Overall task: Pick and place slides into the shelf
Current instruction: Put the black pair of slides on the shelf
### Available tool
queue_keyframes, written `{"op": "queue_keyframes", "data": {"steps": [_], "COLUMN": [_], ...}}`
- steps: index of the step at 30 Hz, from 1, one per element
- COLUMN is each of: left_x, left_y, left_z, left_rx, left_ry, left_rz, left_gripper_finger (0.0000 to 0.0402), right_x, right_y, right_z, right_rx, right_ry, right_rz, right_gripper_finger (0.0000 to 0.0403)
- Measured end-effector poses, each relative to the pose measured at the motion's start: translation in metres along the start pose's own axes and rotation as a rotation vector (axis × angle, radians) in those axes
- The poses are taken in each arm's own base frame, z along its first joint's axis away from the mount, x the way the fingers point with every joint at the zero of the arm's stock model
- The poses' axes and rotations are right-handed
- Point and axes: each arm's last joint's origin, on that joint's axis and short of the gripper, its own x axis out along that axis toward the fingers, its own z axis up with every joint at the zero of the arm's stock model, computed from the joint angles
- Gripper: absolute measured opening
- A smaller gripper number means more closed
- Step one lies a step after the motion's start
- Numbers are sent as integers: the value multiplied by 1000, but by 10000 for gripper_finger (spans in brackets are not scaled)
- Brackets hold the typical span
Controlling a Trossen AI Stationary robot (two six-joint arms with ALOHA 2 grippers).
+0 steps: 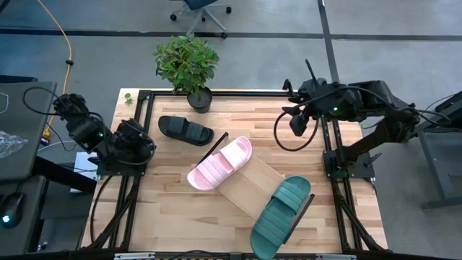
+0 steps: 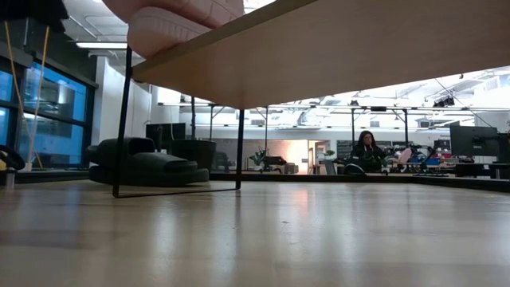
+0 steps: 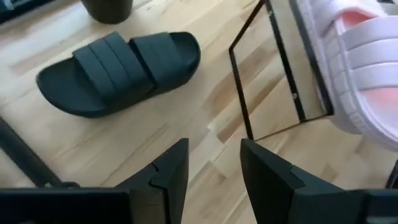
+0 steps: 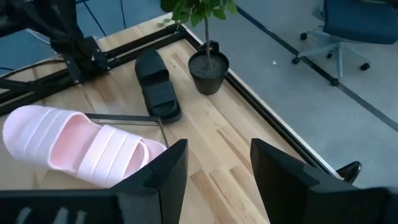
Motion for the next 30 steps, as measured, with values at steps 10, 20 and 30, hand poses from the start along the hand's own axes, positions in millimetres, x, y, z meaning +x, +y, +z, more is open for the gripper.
{"op": "queue_keyframes", "data": {"steps": [10,20,30], "left_x": [14,5,4], "left_y": [38,54,34], "left_z": [-10,-3,4], "left_rx": [-76,-106,-140], "left_ry": [-21,-174,-286], "left_rz": [21,-119,-206], "left_gripper_finger": [133,133,133], "right_x": [33,55,64], "right_y": [21,20,6], "right_z": [2,7,15], "right_rx": [-71,-72,-94], "right_ry": [64,109,105], "right_rz": [-37,-31,-38], "right_gripper_finger": [167,167,167]}}
